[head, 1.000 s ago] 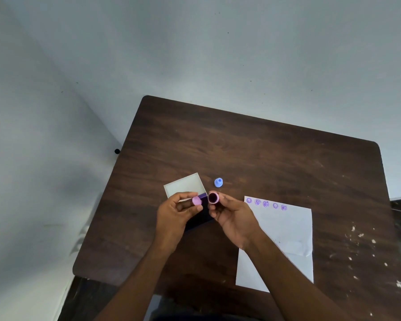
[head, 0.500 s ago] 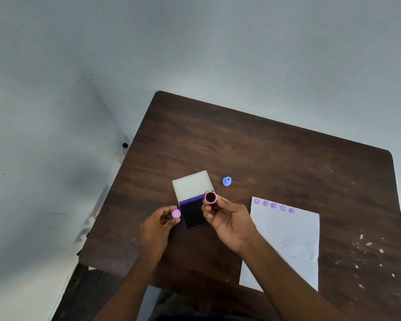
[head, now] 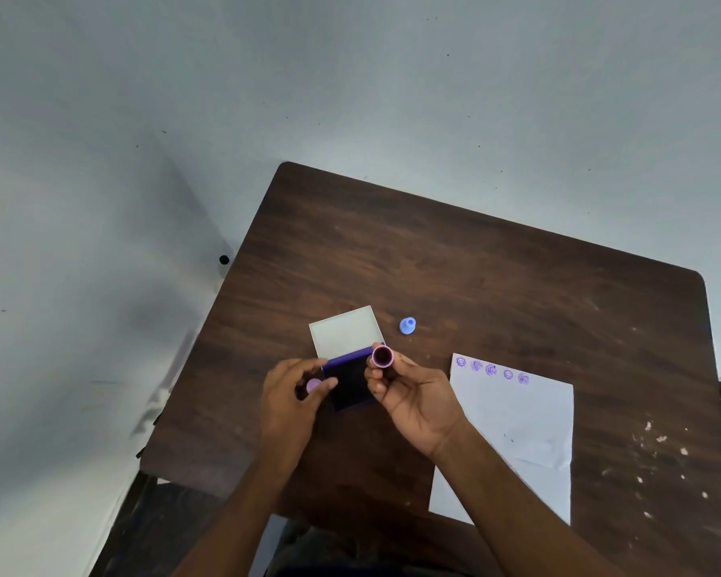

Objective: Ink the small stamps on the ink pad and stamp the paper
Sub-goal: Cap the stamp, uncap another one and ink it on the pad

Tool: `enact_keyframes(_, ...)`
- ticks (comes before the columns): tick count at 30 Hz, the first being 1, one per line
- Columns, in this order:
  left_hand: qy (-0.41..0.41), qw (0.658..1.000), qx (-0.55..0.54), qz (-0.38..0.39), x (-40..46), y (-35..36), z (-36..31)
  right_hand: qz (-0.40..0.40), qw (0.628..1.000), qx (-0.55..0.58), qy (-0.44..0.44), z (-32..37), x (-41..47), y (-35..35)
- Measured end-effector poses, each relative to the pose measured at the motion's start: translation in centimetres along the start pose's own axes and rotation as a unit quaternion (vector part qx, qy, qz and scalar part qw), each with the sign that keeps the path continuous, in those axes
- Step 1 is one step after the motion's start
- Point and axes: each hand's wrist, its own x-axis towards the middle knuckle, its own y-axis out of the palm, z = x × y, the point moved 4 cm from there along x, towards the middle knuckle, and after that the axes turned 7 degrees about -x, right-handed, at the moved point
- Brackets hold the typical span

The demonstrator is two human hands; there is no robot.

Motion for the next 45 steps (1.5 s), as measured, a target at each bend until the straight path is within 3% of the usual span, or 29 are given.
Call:
enact_keyframes(5,0.095,0.992,-0.059,0.051,-0.7,1.4,-6.7,0.012,0.999,0.027,0.01,-0.6,0.3,-0.3)
enact_keyframes(16,0.101,0.994,-0.004,0.037,-0.5,2.7,-7.3,0.058,0.998,0.012,0.007,-1.0,0.6,-1.4)
enact_keyframes(18,0.084,0.995,-0.017,0.051,-0.4,2.8,-6.5,0.044,0.999,-0.03,-0.003,-0.7,1.0,-2.1)
enact_keyframes(20,0.057,0.996,-0.022,0.063,-0.2,2.9,-5.1,-0.004,0.99,-0.141,-0.029,-0.2,1.6,-2.9)
enact_keyframes(22,0.029,0.998,0.011,0.062,0.1,2.9,-3.2,-0.09,0.931,-0.345,-0.083,0.5,1.9,-3.8)
enact_keyframes(24,0.015,0.995,0.08,0.061,0.3,2.9,-1.4,-0.16,0.815,-0.538,-0.144,1.0,2.1,-4.1)
enact_keyframes(26,0.018,0.986,0.15,0.069,0.3,3.0,0.0,-0.176,0.733,-0.634,-0.173,0.8,2.5,-3.8)
enact_keyframes(30,0.021,0.973,0.216,0.075,0.4,3.6,1.5,-0.15,0.612,-0.755,-0.181,0.0,4.2,-3.5)
enact_keyframes(33,0.029,0.965,0.246,0.089,0.6,4.1,1.8,-0.126,0.579,-0.792,-0.149,-0.8,5.1,-3.6)
enact_keyframes(39,0.039,0.952,0.287,0.095,0.9,4.6,1.8,-0.082,0.549,-0.826,-0.099,-1.6,6.0,-3.6)
enact_keyframes(42,0.038,0.951,0.29,0.099,1.0,4.7,2.0,-0.034,0.485,-0.862,-0.143,-2.0,5.8,-3.0)
enact_keyframes(45,0.036,0.952,0.287,0.102,1.1,4.8,2.1,-0.04,0.489,-0.854,-0.17,-2.1,5.6,-2.8)
